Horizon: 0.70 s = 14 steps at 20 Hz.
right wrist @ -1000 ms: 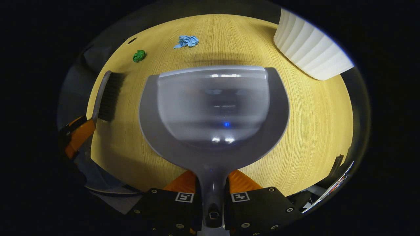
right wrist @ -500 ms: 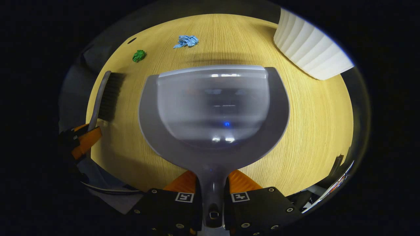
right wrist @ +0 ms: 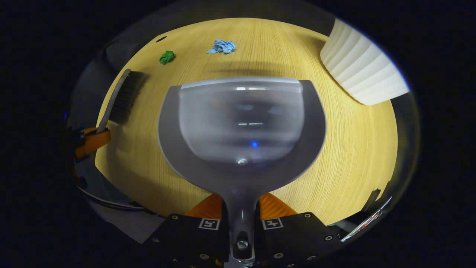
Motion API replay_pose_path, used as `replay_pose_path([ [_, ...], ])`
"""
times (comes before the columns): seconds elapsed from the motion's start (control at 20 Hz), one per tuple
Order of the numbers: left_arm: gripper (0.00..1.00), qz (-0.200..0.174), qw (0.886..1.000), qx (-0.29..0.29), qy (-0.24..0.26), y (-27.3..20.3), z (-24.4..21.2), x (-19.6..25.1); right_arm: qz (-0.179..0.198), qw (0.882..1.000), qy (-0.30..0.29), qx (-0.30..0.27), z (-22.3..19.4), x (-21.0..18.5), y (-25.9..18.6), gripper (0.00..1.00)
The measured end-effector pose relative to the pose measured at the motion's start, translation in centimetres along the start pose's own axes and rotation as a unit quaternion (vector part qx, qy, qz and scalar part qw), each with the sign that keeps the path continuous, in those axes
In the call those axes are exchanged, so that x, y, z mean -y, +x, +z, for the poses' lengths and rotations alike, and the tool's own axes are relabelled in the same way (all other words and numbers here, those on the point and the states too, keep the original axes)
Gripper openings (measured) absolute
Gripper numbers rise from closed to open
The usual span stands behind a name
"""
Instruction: Pick up the small broom and dustpan from the desktop, sweep the trash into the dustpan with the broom, and then empty the trash into the garbage bin.
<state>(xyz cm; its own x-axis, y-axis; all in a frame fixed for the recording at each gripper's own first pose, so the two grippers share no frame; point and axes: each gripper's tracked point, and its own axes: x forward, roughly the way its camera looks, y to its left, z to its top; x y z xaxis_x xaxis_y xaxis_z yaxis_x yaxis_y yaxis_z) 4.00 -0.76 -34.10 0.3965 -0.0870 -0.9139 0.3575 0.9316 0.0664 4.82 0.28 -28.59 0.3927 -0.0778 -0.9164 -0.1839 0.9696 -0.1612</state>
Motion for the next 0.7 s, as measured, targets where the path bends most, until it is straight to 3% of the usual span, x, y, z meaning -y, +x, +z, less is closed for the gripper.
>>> replay_pose_path([
  [0.15,0.11,-0.011,1.0,0.009,0.023,0.5,2.1,-1.0,-0.017,0.999,-0.037,0.009,0.8,1.3,-0.2,0.24],
  [0.25,0.11,-0.011,0.998,0.017,0.065,0.6,4.2,-2.0,-0.02,0.997,-0.069,0.01,1.1,1.8,-0.3,0.24],
  [0.45,0.11,0.02,0.985,0.021,0.172,2.5,9.6,-5.6,-0.024,0.995,-0.099,0.01,1.6,2.3,-0.8,0.24],
  [0.7,0.11,0.015,0.97,0.003,0.242,6.1,15.3,-7.5,-0.012,0.991,-0.136,0.006,2.0,2.6,-1.0,0.24],
])
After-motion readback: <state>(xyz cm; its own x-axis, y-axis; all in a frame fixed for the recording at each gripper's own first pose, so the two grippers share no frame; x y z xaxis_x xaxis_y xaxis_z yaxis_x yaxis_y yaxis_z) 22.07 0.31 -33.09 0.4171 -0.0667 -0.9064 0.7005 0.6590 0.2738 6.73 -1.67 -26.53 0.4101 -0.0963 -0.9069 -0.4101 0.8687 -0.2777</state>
